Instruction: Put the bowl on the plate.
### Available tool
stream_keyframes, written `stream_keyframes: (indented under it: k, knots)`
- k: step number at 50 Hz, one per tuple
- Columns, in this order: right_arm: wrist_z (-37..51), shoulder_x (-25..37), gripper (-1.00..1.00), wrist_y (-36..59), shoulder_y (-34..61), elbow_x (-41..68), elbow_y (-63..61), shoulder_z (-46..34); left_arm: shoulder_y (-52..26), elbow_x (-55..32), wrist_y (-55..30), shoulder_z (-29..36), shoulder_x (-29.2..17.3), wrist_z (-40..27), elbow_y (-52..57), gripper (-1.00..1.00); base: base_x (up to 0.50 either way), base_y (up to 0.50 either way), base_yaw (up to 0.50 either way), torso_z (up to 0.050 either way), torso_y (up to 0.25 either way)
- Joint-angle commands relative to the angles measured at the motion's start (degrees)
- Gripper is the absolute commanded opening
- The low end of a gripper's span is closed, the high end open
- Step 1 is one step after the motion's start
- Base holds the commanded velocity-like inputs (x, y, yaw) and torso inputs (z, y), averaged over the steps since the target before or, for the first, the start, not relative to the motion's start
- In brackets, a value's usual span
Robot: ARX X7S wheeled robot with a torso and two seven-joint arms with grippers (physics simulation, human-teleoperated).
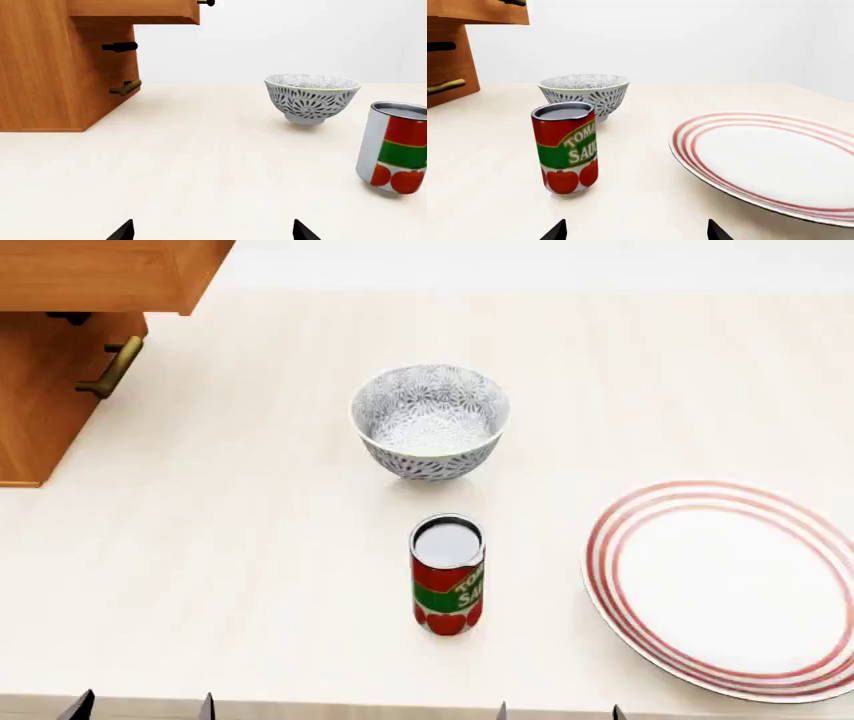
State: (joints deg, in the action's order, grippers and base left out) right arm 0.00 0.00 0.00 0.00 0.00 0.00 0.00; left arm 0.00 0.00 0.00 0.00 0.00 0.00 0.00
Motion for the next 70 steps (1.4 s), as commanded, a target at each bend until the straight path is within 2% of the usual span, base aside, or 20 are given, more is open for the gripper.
stream_keyframes:
  k: [1, 18, 19, 29, 48, 52, 70]
  knots:
    - [1.5, 0.73, 1.0, 0.97, 0.22, 0.14, 0.05, -1.85, 0.03, -1.12, 0.24, 1.1, -0.86, -0.92, -0.21, 1.0, 0.0, 0.0, 0.0, 0.0, 0.0]
    - [3.5, 3.72, 1.0, 7.5, 2.26, 5.3, -5.35, -4.02, -0.85, -2.71, 4.53, 3.77, -3.59, -3.41, -5.16, 1.0, 0.0, 0.0, 0.0, 0.0, 0.0]
    - [3.12, 6.29, 1.0, 11.58, 7.87, 6.79, -4.92, -1.3, -6.93, -2.12, 7.11, 3.07, -3.38, -4.79, -8.64, 1.0, 0.0, 0.0, 0.0, 0.0, 0.0]
    - [3.28, 7.23, 1.0, 12.59, 8.77, 7.19, -5.5, -2.12, -6.91, -2.98, 7.88, 3.98, -4.18, -5.41, -8.92, 1.0, 0.0, 0.0, 0.0, 0.0, 0.0]
    - [3.28, 9.59, 1.0, 15.59, 11.95, 7.77, -6.89, -2.85, -8.35, -3.88, 6.93, 5.96, -5.15, -6.59, -7.15, 1.0, 0.0, 0.0, 0.0, 0.0, 0.0]
    - [2.66, 10.14, 1.0, 16.93, 12.74, 8.93, -7.63, -2.56, -8.39, -4.45, 0.52, 6.38, -5.94, -6.95, -0.18, 1.0, 0.0, 0.0, 0.0, 0.0, 0.0]
    - [1.92, 12.46, 1.0, 21.63, 15.28, 12.81, -9.35, 0.04, -10.01, -4.24, -1.2, 8.18, -7.13, -8.11, 1.93, 1.0, 0.0, 0.0, 0.0, 0.0, 0.0]
